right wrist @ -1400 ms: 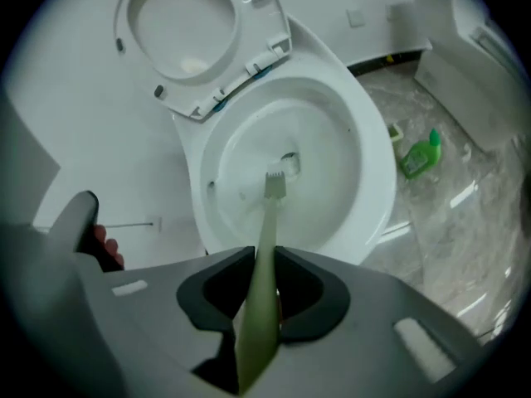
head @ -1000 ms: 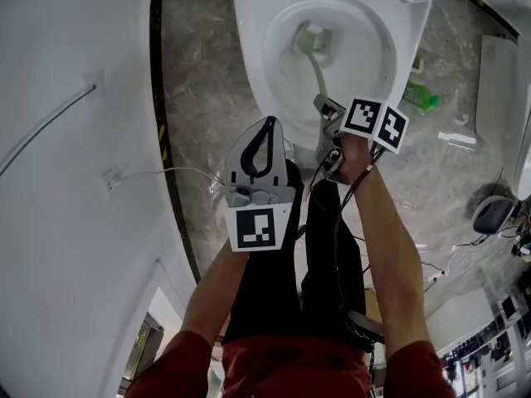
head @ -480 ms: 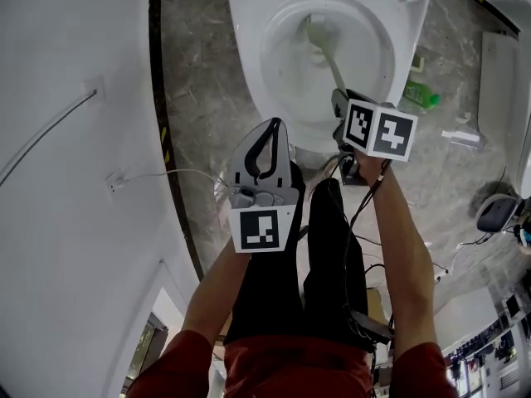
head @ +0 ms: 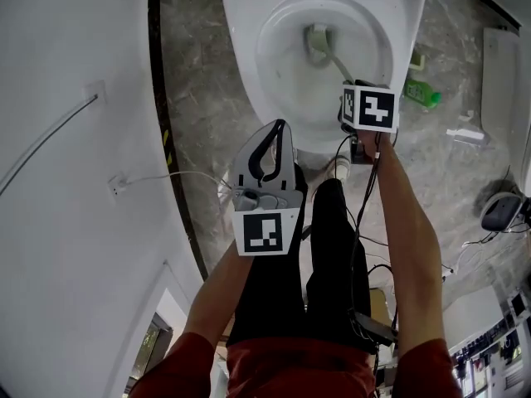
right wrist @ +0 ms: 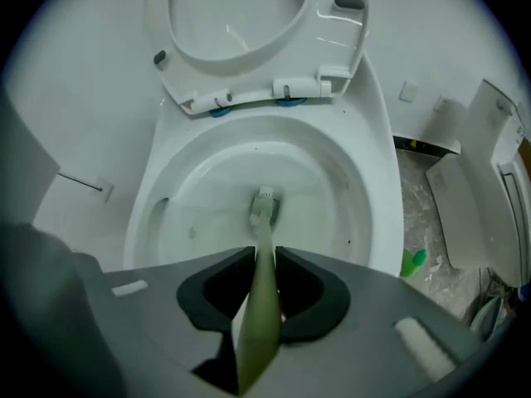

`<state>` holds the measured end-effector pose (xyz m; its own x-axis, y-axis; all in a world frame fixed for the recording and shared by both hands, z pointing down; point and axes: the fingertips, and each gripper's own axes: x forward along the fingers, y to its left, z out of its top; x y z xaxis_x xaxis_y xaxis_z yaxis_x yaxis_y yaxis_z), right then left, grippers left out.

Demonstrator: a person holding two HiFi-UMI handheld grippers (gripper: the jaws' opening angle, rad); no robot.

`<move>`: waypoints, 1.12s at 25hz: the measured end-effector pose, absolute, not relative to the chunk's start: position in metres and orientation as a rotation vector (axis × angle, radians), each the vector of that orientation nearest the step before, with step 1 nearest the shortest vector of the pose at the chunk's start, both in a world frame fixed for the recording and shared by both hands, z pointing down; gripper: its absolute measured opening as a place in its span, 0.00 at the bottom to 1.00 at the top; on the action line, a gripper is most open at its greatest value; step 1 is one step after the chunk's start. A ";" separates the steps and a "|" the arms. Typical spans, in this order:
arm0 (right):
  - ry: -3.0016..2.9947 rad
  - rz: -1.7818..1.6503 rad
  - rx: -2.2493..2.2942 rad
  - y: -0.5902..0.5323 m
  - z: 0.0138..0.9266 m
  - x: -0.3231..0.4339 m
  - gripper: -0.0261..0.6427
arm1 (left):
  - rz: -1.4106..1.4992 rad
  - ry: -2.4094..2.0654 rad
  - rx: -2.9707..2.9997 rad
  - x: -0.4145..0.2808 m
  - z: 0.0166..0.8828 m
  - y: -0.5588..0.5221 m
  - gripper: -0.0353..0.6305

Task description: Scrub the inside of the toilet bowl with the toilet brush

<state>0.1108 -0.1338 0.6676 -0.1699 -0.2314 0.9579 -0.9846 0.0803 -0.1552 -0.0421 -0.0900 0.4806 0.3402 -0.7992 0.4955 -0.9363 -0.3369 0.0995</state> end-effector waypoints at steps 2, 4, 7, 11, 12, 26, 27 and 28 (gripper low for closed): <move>-1.522 1.133 1.244 -0.136 0.669 0.119 0.17 | 0.523 -1.529 2.234 -0.042 0.483 -0.088 0.06; -1.531 1.088 1.229 -0.135 0.664 0.126 0.17 | 0.523 -1.529 2.229 -0.041 0.484 -0.086 0.06; -1.558 1.033 1.237 -0.130 0.647 0.138 0.17 | 0.519 -1.531 2.233 -0.039 0.484 -0.086 0.06; -1.626 0.879 1.224 -0.122 0.617 0.144 0.17 | 0.505 -1.538 2.236 -0.034 0.477 -0.090 0.06; -1.635 0.837 1.225 -0.120 0.609 0.146 0.17 | 0.499 -1.542 2.241 -0.032 0.473 -0.092 0.06; -1.884 0.777 1.392 -0.058 0.431 0.161 0.17 | 0.386 -1.634 2.288 -0.009 0.344 -0.090 0.06; -1.907 0.786 1.426 -0.055 0.408 0.163 0.17 | 0.374 -1.640 2.287 -0.008 0.327 -0.087 0.06; -1.928 0.787 1.462 -0.053 0.384 0.166 0.17 | 0.362 -1.646 2.289 -0.006 0.309 -0.083 0.06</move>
